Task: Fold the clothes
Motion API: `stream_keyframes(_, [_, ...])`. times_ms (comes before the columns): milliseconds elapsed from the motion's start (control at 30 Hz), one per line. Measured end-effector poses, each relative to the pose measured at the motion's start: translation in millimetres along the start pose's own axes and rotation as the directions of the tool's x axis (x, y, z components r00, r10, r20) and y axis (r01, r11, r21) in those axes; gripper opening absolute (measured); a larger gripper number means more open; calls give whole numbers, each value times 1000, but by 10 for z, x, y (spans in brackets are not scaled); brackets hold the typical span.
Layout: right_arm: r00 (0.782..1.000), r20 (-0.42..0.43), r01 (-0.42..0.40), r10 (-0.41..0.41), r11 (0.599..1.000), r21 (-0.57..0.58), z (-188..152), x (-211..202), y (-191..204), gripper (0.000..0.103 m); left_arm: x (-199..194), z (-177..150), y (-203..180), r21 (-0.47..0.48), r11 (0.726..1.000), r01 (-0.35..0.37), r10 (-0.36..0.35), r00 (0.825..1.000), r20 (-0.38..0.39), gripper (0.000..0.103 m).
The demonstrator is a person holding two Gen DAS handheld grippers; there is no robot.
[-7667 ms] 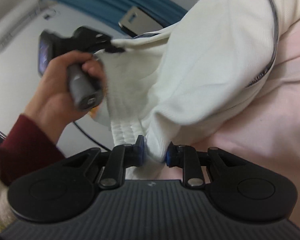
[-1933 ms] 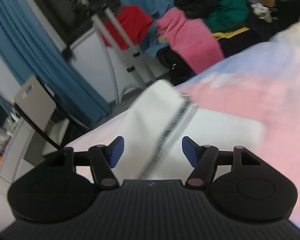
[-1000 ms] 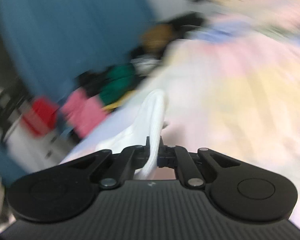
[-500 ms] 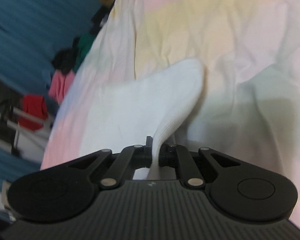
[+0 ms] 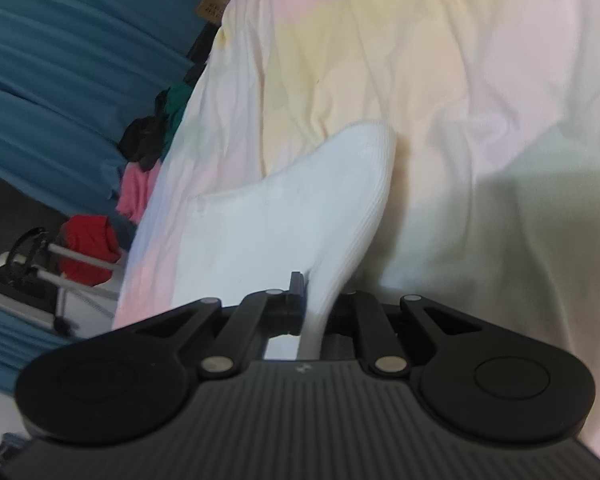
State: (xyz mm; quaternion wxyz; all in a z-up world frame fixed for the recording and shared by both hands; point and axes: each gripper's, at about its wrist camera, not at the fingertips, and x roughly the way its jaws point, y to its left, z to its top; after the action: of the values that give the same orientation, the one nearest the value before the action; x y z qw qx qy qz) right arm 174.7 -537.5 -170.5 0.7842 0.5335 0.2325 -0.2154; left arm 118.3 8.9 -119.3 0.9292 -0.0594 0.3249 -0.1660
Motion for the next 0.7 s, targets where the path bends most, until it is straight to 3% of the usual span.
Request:
stream_keyframes(100, [999, 35, -4, 2, 998, 63, 54, 17, -88, 13, 35, 1, -2, 0, 1000, -3, 3, 1000, -2, 5])
stream_keyframes(267, [995, 63, -77, 72, 994, 73, 66, 52, -102, 55, 93, 2, -4, 0, 1000, -9, 9, 1000, -5, 5])
stream_keyframes(367, [995, 67, -75, 77, 997, -32, 40, 130, 46, 62, 127, 3, -6, -1, 1000, -12, 12, 1000, -7, 5])
stream_keyframes(467, [996, 87, -20, 31, 992, -127, 26, 223, 165, 52, 162, 4, -8, -1, 1000, -15, 15, 1000, -8, 5])
stream_keyframes(533, [994, 106, 12, 3, 990, -139, 45, 245, 180, 16, 175, 14, -8, -5, 1000, -12, 12, 1000, -7, 5])
stream_keyframes(633, [990, 135, 59, -39, 987, -149, 79, 270, 195, 7, 164, 33, 9, -18, 1000, 2, -2, 1000, 1, 5])
stream_keyframes(700, [984, 177, 41, -13, 987, -155, 111, 151, 222, 6, 143, 51, 5, -16, 1000, 14, -14, 1000, 9, 5])
